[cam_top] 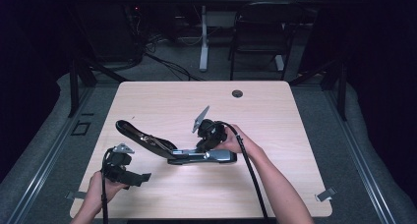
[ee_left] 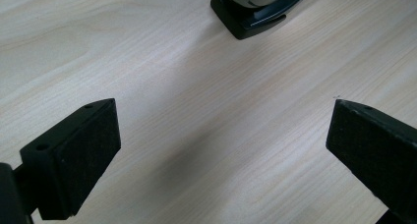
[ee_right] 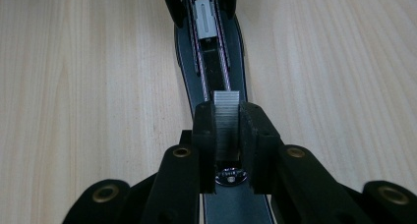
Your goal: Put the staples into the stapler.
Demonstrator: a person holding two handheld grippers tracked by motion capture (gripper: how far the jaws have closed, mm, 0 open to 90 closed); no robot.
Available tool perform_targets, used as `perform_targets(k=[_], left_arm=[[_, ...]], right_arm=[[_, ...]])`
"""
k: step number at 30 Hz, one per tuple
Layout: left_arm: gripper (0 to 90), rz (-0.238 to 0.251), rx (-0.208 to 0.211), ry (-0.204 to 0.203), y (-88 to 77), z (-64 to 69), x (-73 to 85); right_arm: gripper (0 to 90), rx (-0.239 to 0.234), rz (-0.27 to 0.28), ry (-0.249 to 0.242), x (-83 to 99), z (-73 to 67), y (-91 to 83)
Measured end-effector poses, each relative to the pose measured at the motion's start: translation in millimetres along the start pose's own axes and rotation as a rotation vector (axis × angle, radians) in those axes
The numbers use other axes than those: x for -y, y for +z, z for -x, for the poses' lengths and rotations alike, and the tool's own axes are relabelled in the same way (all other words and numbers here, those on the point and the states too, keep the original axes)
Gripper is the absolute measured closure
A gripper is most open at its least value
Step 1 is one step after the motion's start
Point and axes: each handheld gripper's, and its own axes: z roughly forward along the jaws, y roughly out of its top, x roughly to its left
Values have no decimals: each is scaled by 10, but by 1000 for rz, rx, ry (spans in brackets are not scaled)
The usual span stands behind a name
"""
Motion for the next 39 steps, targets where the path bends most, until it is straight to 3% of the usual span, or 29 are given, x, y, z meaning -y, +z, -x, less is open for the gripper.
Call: perform_targets(k=[9, 28, 39], left_arm=[[2, -5, 0, 4, 1, -3, 0], [2, -12, -2, 9, 5, -3, 1], [2, -18, -2, 14, 10, -3, 0]], right_arm=[[779, 6, -10, -19, 0, -1, 31], [780, -24, 27, -66, 65, 45, -8], [780, -41, 14, -79, 72, 62, 8]])
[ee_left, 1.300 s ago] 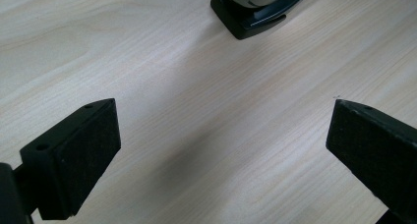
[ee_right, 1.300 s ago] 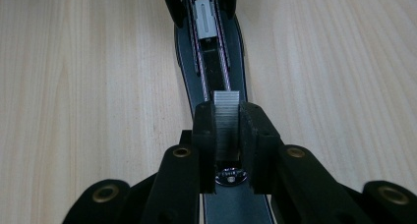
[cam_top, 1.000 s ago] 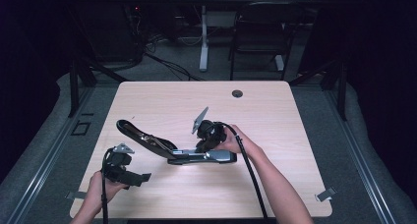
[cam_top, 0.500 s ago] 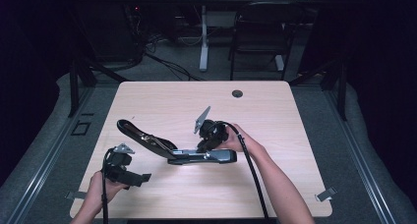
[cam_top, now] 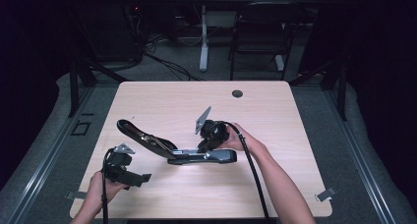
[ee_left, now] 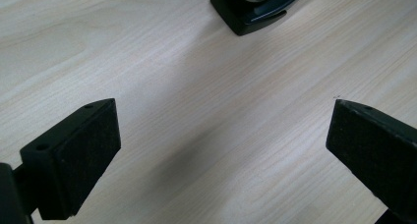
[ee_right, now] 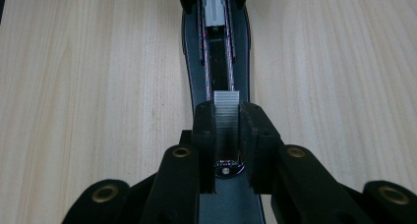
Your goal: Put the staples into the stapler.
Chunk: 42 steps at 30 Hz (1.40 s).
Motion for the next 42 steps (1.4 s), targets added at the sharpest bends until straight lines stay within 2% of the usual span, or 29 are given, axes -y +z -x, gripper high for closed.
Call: perform_targets(k=[9, 22, 34, 42], left_arm=[[2, -1, 2, 0, 5, 3, 1], [2, -5, 4, 0, 12, 7, 2], [2, -9, 4, 1, 20, 14, -1], [2, -9, 5, 0, 18, 13, 0]], right_arm=[[780, -19, -33, -18, -47, 24, 7], [777, -16, -184, -69, -245, 9, 55], [778, -9, -227, -77, -301, -4, 72], [769, -9, -214, -63, -290, -3, 75]])
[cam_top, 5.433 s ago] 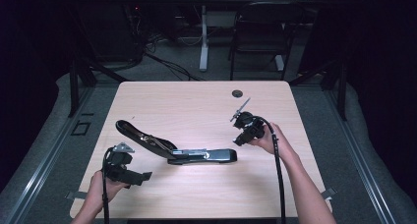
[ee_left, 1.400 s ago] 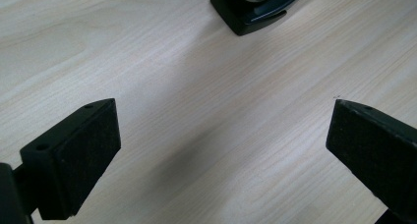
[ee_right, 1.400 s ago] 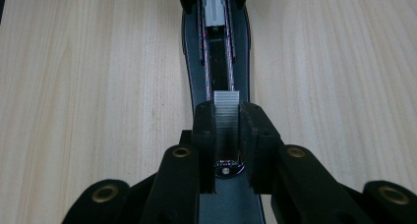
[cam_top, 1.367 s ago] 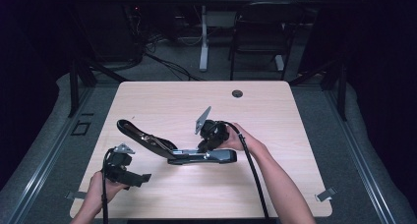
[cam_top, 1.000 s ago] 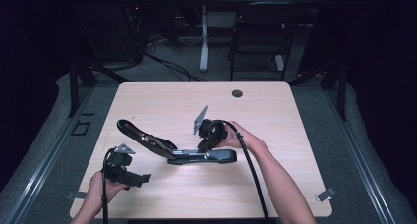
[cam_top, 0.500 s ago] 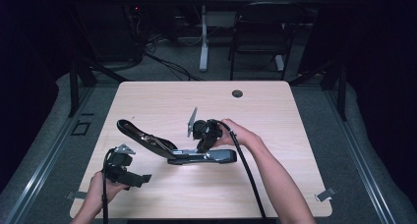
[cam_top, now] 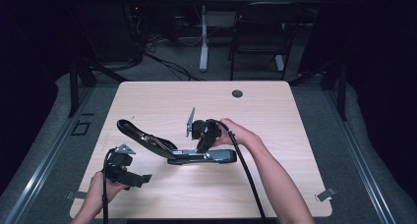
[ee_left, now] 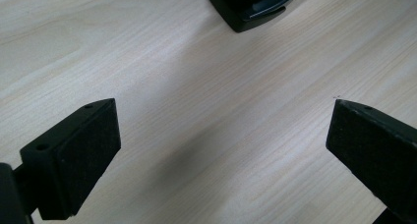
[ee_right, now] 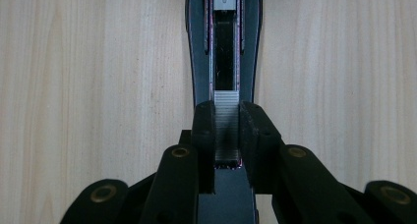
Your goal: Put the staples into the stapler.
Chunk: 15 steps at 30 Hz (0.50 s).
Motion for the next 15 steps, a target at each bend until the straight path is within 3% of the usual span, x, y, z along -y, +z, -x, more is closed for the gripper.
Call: perform_targets(k=[15], left_arm=[[2, 0, 0, 3, -7, -4, 1]], right_arm=[[736, -13, 8, 25, 24, 32, -1]])
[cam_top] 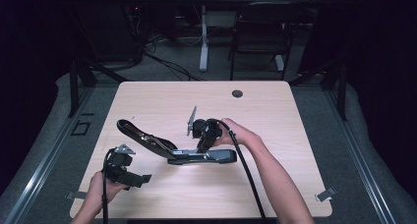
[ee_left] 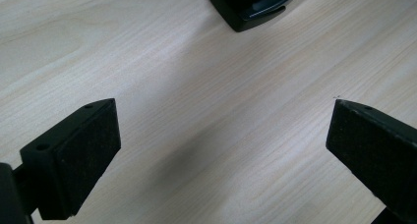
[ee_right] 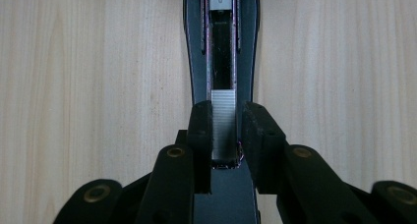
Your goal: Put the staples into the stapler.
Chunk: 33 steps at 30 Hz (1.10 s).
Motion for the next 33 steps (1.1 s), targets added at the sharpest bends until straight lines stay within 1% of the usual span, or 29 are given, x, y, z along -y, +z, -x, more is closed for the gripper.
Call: perform_targets(k=[1, 4, 6, 8, 12, 14, 15, 16, 17, 18, 19, 20, 21, 22, 23, 24, 25, 26, 27, 28, 30, 32, 33], left_arm=[[2, -4, 1, 6, -3, -3, -1], [2, -4, 1, 6, -3, -3, 0], [2, -3, 1, 5, -4, -4, 0], [2, 1, 1, 0, -3, -3, 1], [2, 8, -4, -3, -8, -3, -1], [2, 11, -8, -5, -14, -5, -3], [2, 15, -9, -8, -18, -5, -3], [2, 17, -9, -9, -20, -4, -4], [2, 17, -10, -6, -21, -4, -7], [2, 17, -9, -6, -22, -3, -8], [2, 18, -11, -6, -21, -1, -8], [2, 20, -13, -8, -23, 3, -8], [2, 22, -13, -9, -25, 4, -8], [2, 24, -14, -9, -27, 3, -9], [2, 28, -15, -12, -31, 2, -9], [3, 33, -17, -14, -35, 0, -8], [3, 34, -18, -15, -40, -2, -8], [2, 37, -20, -17, -46, -5, -9], [2, 40, -22, -19, -48, -6, -9], [2, 42, -26, -21, -55, -11, -11], [3, 46, -22, -30, -66, -17, -10], [2, 57, -29, -36, -67, -17, -7], [2, 59, -30, -36, -69, -18, -7]], right_arm=[[735, 0, -2, -2, 2, 3, -4], [734, -2, 7, 5, 11, 9, -6], [735, 1, -3, 3, 14, 12, -19], [734, 5, -1, 14, 38, 18, -20], [721, 13, 29, 31, 91, 21, -92], [694, 21, 69, 50, 136, 7, -151], [686, 24, 75, 55, 152, 3, -172], [678, 32, 89, 74, 184, -6, -201], [658, 39, 93, 80, 203, -12, -219], [639, 44, 111, 101, 243, -23, -237], [622, 48, 116, 110, 266, -29, -248], [604, 52, 119, 122, 297, -41, -254], [584, 68, 112, 128, 333, -52, -260], [579, 70, 118, 137, 357, -64, -257], [554, 79, 116, 142, 387, -79, -261], [518, 88, 126, 162, 424, -104, -257], [502, 87, 127, 168, 454, -119, -257], [488, 97, 127, 175, 475, -133, -254], [465, 111, 134, 193, 513, -160, -250], [437, 114, 135, 201, 537, -170, -255], [407, 136, 141, 223, 609, -208, -253], [375, 148, 145, 243, 661, -236, -262], [357, 165, 150, 253, 688, -253, -274]])
